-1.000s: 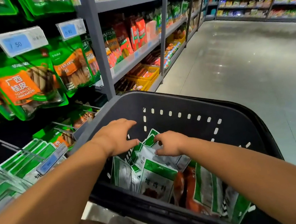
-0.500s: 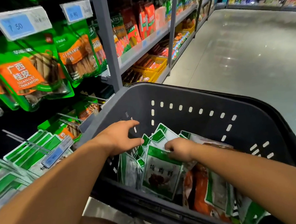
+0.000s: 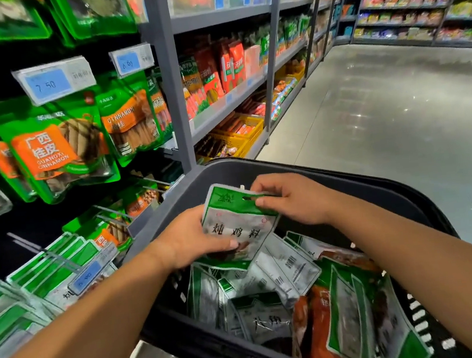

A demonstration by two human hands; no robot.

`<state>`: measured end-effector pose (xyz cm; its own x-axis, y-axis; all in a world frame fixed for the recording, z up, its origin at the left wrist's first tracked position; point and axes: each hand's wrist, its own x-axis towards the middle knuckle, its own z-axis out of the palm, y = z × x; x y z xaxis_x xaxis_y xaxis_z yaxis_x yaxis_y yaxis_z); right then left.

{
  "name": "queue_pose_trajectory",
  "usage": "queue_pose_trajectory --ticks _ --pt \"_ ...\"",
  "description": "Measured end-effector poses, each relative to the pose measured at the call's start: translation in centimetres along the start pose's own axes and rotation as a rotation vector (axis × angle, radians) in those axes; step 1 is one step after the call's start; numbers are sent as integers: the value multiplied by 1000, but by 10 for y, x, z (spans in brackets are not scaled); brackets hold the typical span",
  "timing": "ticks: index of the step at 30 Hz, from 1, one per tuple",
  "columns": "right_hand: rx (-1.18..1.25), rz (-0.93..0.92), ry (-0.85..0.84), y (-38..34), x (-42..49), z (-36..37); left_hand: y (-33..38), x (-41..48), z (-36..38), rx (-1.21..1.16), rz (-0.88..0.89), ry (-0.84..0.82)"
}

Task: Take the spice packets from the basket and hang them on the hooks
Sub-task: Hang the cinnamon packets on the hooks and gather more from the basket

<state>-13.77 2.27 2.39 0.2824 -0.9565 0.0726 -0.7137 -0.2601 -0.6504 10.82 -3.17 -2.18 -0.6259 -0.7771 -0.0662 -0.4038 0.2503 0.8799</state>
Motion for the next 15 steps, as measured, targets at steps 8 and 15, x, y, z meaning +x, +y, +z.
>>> queue_pose_trajectory --ticks 8,15 --pt "114 59 134 9 25 9 -12 2 -10 26 -141 180" --pt "246 307 186 52 27 47 3 -6 -15 260 -102 360"
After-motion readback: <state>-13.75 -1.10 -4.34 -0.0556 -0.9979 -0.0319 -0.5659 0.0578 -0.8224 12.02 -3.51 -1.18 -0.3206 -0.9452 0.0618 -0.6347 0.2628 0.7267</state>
